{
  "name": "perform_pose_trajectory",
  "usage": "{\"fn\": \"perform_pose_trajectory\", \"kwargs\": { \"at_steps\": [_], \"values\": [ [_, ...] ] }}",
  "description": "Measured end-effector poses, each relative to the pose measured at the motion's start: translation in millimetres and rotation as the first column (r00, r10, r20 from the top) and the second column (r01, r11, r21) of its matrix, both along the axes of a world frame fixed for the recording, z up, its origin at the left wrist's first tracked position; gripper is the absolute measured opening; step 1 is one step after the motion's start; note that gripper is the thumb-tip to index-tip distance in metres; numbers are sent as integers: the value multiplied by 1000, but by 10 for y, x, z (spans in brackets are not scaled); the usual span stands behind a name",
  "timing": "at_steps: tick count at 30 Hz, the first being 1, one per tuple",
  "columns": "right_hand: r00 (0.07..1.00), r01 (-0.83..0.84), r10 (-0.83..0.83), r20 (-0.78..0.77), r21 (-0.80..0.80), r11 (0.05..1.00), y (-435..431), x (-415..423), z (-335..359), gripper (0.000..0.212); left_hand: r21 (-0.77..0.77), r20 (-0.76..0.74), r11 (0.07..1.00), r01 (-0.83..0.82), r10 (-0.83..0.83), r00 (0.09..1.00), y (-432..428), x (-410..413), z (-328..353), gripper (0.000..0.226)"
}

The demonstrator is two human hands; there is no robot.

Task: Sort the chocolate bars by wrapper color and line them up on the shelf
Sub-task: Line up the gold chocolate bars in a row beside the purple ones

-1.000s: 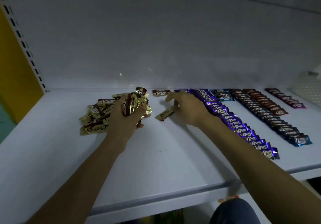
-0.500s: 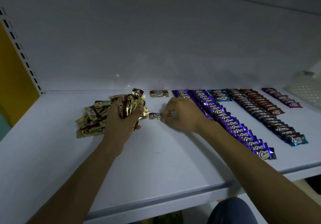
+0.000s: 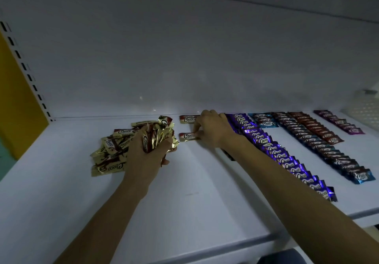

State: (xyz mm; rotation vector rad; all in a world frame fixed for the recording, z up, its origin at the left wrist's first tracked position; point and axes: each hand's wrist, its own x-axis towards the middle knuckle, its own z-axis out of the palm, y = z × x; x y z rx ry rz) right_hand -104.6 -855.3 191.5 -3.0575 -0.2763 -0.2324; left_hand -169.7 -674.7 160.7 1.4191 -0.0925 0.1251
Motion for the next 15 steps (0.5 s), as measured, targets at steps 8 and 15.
{"fn": "perform_pose_trajectory", "kwargs": {
  "at_steps": [8, 15],
  "values": [
    [991, 47, -33, 128, -107, 993, 5, 413, -84, 23, 2, 3, 1000, 3, -3, 1000, 10, 20, -24, 30],
    [991, 53, -49, 127, -30, 998, 1, 386, -124, 24, 14, -5, 1000, 7, -7, 1000, 21, 17, -12, 27]
  ]
}}
